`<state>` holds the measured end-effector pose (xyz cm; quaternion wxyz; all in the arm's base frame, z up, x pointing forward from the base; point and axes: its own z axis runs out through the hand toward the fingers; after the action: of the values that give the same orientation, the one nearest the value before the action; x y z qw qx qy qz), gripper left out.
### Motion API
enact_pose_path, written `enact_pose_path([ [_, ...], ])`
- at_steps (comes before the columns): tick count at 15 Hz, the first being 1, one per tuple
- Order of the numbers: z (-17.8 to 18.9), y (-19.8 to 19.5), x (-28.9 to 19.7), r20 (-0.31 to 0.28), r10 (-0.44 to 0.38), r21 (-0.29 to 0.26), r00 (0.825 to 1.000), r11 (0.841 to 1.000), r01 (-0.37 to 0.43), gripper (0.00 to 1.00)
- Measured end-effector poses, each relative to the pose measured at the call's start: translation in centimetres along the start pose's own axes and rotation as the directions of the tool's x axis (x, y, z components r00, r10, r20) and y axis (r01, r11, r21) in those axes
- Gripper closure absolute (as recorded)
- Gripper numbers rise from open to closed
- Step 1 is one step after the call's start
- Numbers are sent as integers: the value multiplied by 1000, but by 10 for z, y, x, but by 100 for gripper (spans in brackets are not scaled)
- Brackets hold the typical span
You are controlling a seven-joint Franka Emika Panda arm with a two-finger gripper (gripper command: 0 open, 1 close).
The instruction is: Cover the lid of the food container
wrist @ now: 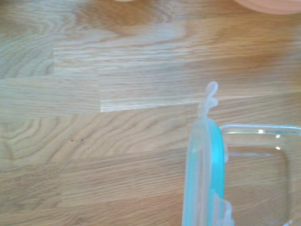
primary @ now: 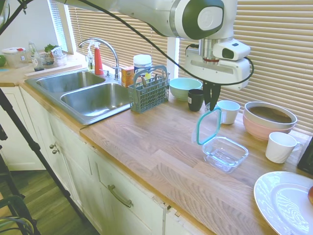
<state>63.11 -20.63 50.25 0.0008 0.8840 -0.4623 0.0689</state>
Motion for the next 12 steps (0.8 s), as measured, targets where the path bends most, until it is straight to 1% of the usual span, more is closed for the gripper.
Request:
enact_pose_path([
  [6,1,4,3,9,11,-5,1000,1000,-11,100],
  [12,2,26,20,17,51,4,999,999,-51,100],
])
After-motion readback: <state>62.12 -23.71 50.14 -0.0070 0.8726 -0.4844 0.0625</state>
